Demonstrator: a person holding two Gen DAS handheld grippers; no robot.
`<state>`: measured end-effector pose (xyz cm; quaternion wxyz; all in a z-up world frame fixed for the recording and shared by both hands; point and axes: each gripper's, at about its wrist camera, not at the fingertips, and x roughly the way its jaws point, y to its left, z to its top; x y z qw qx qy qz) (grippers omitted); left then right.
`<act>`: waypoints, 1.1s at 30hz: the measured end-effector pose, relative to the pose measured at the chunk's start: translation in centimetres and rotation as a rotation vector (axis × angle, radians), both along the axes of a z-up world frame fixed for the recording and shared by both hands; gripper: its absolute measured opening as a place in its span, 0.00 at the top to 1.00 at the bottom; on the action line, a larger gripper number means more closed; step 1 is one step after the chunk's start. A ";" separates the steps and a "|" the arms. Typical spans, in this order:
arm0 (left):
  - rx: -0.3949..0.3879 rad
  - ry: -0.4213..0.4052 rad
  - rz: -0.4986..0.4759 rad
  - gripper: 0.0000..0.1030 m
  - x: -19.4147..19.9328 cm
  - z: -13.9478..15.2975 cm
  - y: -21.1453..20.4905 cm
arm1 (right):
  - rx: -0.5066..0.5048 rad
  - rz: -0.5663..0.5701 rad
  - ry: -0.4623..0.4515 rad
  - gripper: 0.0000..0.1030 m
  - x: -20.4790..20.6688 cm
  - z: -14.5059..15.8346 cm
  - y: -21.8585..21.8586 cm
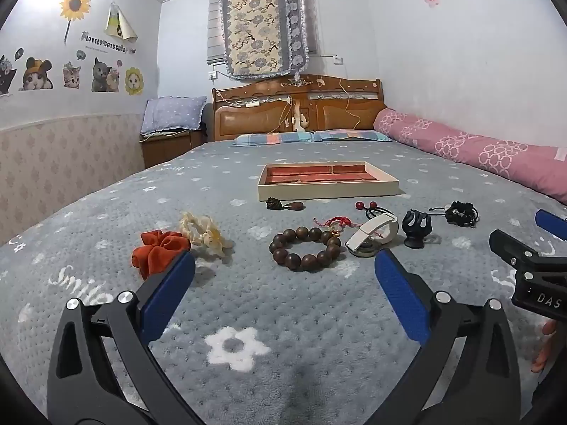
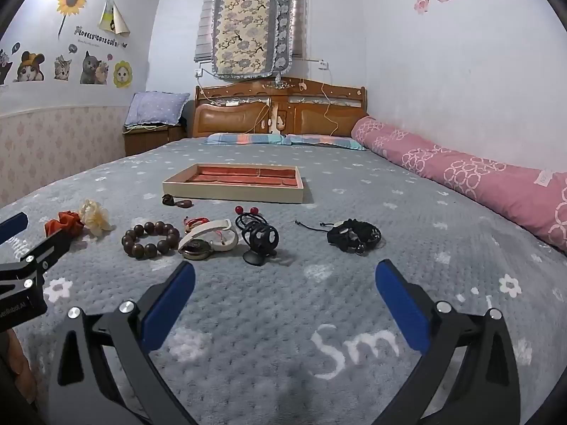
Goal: Organize jewelry
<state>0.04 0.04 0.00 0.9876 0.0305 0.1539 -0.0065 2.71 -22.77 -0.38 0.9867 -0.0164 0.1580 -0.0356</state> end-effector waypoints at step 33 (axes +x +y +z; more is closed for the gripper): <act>0.000 0.011 0.001 0.05 0.1 -0.2 0.3 | 0.026 -0.001 -0.001 0.04 -0.2 0.0 -0.1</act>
